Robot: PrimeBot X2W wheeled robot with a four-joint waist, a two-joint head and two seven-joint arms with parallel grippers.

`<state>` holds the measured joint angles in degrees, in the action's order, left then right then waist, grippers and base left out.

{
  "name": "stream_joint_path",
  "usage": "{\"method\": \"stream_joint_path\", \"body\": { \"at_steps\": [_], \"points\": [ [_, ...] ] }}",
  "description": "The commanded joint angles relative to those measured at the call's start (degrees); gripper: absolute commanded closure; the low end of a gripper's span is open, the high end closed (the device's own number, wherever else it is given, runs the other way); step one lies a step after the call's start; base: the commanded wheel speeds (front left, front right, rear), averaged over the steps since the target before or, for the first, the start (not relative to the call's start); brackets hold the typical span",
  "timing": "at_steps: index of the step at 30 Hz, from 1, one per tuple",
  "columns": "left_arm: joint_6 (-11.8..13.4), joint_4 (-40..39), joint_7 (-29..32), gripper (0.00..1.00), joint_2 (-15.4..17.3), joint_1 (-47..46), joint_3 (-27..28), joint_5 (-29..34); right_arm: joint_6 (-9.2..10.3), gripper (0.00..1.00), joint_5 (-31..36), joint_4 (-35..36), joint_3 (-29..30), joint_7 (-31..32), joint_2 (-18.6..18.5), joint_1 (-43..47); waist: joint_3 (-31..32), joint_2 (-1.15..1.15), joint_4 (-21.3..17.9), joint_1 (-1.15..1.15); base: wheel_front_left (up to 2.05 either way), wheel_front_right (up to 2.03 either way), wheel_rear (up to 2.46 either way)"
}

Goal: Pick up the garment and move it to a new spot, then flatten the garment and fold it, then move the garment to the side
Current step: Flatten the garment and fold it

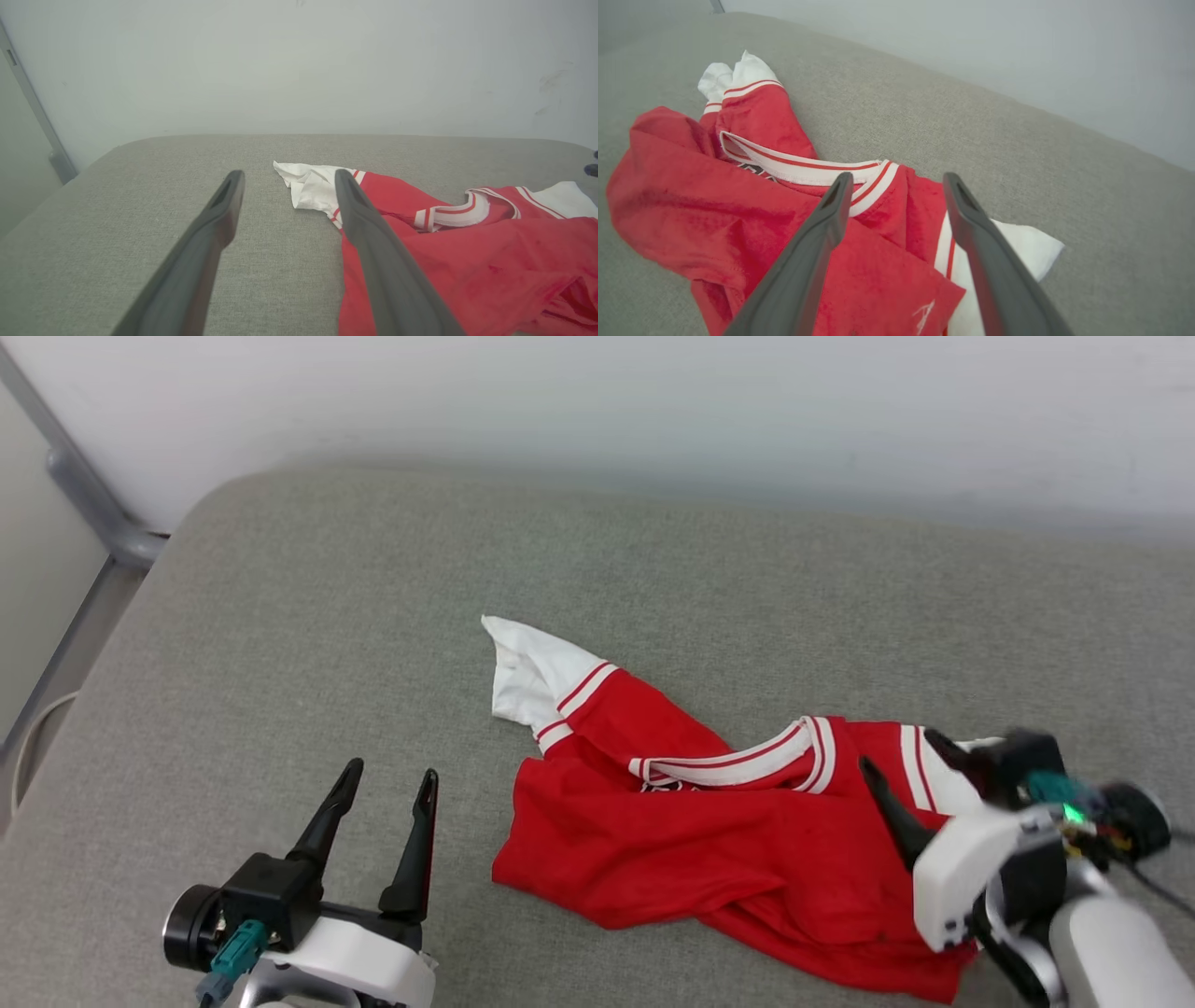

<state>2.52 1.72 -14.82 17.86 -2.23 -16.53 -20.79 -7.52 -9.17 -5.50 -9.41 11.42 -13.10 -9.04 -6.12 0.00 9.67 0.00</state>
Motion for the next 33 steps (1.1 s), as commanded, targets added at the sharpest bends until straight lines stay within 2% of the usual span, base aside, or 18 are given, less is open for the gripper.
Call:
{"method": "stream_joint_path", "body": {
  "at_steps": [1,7,13,18,25,26,27,33],
  "points": [
    [-0.39,-0.2,-0.33,0.0,-0.12,-0.82,-0.14,0.31,0.07,0.0,-0.6,0.15,-0.8,2.16,-1.27,-2.11,-1.14,0.0,0.9,0.0,0.0,0.0,0.0],
    [-1.1,0.66,-0.45,0.0,-1.51,-2.46,-0.89,1.07,0.07,0.0,-5.42,-3.13,-6.87,22.97,-5.36,-13.3,-3.95,0.0,3.69,0.0,0.0,0.0,0.0],
    [-1.99,1.54,-0.48,0.0,-3.28,-4.09,-1.35,1.9,0.06,0.0,-5.76,-8.61,-7.8,39.41,-6.49,-20.15,-6.41,0.0,7.12,0.0,0.0,0.0,0.0],
    [-2.94,1.96,-0.43,0.0,-4.55,-4.73,-0.93,2.54,0.06,0.0,-4.91,-11.83,-7.32,46.08,-6.54,-22.53,-8.23,0.0,9.52,0.0,0.0,0.0,0.0],
    [-4.55,2.63,-0.4,0.0,-6.44,-5.53,-0.23,3.52,0.05,0.0,-4.94,-16.23,-8.53,48.1,-7.18,-22.15,-10.2,0.0,11.8,0.0,0.0,0.0,0.0],
    [-4.7,2.75,-0.4,0.0,-6.71,-5.52,-0.1,3.64,0.05,0.44,-5.01,-16.94,-8.74,48.4,-7.23,-21.78,-10.32,0.0,12.0,0.0,0.0,0.0,0.0],
    [-4.94,2.87,-0.4,0.0,-6.92,-5.55,0.09,3.87,0.05,0.98,-5.14,-17.51,-8.97,48.6,-7.33,-21.54,-10.41,0.0,12.14,0.0,0.0,0.0,0.0],
    [-5.86,3.58,-0.4,0.0,-7.69,-5.11,1.32,4.98,0.09,1.0,-4.68,-18.31,-6.56,43.84,-8.65,-23.81,-10.18,0.0,12.17,0.0,0.0,0.0,0.0]
  ]
}}
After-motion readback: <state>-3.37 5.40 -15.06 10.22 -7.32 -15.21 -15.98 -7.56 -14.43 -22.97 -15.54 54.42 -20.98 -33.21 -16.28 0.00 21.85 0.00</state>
